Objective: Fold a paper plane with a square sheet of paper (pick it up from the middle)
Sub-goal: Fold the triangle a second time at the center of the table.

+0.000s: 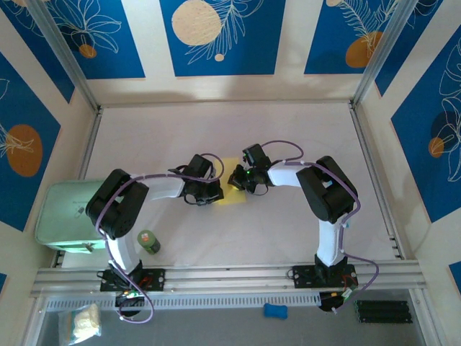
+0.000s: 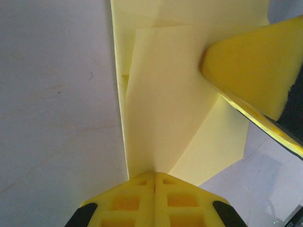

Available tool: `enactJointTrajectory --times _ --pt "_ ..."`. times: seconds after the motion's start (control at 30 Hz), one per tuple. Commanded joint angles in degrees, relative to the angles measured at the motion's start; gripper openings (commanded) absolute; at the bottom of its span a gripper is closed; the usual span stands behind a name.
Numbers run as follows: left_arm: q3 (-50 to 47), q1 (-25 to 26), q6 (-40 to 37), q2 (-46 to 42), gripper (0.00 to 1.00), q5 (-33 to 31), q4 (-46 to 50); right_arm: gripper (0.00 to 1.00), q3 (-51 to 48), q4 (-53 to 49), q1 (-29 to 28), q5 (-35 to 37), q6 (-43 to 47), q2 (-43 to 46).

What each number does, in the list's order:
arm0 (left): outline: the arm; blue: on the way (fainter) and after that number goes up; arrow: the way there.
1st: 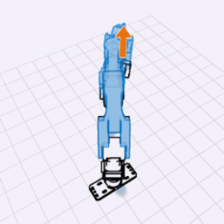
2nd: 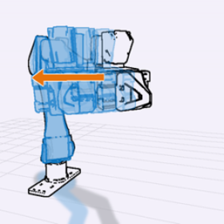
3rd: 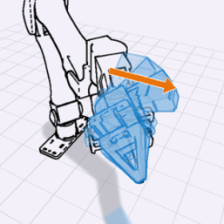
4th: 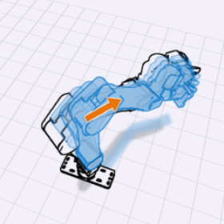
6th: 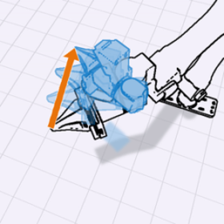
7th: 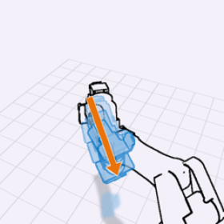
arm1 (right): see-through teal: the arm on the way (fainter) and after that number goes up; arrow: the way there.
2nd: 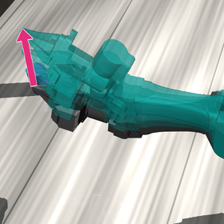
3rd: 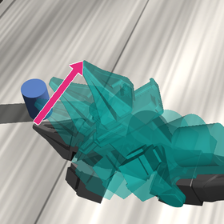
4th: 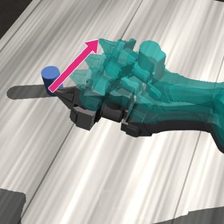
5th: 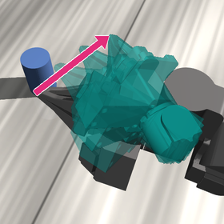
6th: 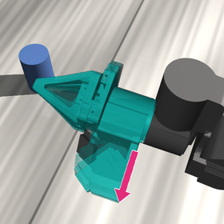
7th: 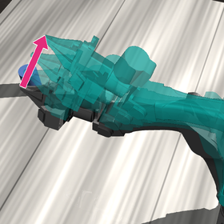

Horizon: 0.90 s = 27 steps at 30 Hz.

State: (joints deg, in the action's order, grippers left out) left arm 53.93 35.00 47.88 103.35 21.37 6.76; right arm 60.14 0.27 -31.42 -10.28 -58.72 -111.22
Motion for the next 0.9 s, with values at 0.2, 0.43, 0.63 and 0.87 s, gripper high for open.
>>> enactJointTrajectory --times 0.2,0.43,0.63,0.87 --pt "-0.67 -0.46 -1.65 2.16 0.00 -2.83 5.34 0.02 4.76 -7.70 1.96 -5.44 11.67 3.46" --pt "-0.36 -0.40 -1.82 2.11 0.00 -2.73 5.72 0.02 1.45 -6.45 1.42 -7.56 15.41 3.55" --pt "-0.30 -0.44 -1.77 2.14 0.00 -2.74 5.72 0.01 0.99 -6.12 0.17 -8.69 15.60 1.94" --pt "-0.36 -0.45 -1.75 1.60 0.00 -2.66 5.63 0.01 0.85 -4.45 -0.16 -10.22 14.91 -0.85"
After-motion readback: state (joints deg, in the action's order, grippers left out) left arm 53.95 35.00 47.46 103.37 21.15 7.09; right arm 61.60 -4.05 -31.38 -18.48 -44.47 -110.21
